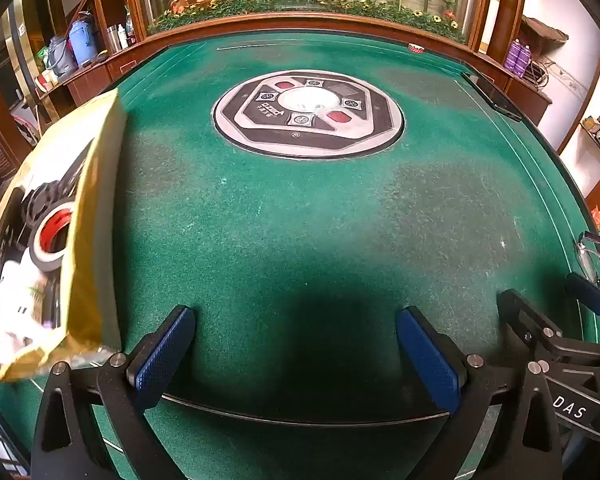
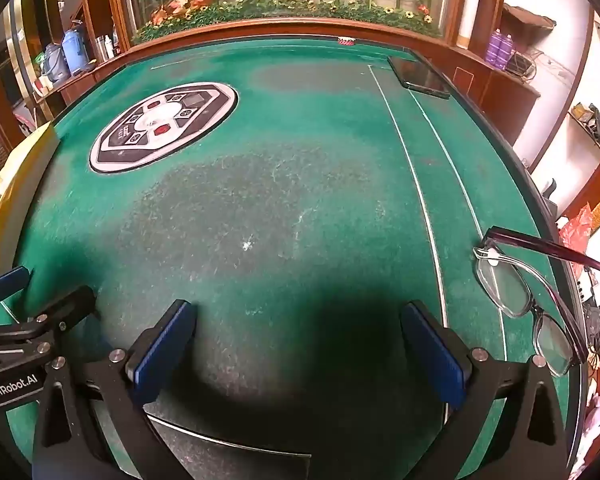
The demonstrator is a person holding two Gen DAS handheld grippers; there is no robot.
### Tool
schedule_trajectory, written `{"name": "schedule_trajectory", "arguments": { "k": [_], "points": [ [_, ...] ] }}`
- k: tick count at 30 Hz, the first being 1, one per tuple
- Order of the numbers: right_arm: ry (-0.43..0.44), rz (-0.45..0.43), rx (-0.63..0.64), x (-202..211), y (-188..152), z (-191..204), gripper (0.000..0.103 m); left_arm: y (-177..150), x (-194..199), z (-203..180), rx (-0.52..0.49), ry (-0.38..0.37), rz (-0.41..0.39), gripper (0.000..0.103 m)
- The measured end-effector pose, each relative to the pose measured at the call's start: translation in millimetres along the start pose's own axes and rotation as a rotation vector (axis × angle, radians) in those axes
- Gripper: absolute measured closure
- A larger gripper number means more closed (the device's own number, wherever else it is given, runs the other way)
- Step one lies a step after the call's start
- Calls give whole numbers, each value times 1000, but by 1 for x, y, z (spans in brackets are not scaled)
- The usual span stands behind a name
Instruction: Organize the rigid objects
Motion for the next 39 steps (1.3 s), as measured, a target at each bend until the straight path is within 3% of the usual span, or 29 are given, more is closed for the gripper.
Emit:
{"name": "schedule_trajectory", "arguments": {
  "k": [39],
  "points": [
    [-8, -5, -7, -2, 3, -2, 0, -1, -1, 0, -2, 1, -2, 1]
  ]
}}
Point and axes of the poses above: each gripper's, at about its wrist camera, not at the fingertips, and x roughly against the way its jaws point, z to its left, y to its top, the point moved 9 cm from there along -x, roughly the way its jaws point, and after that the axes turned 4 degrees about z, right-handed, at the moved point
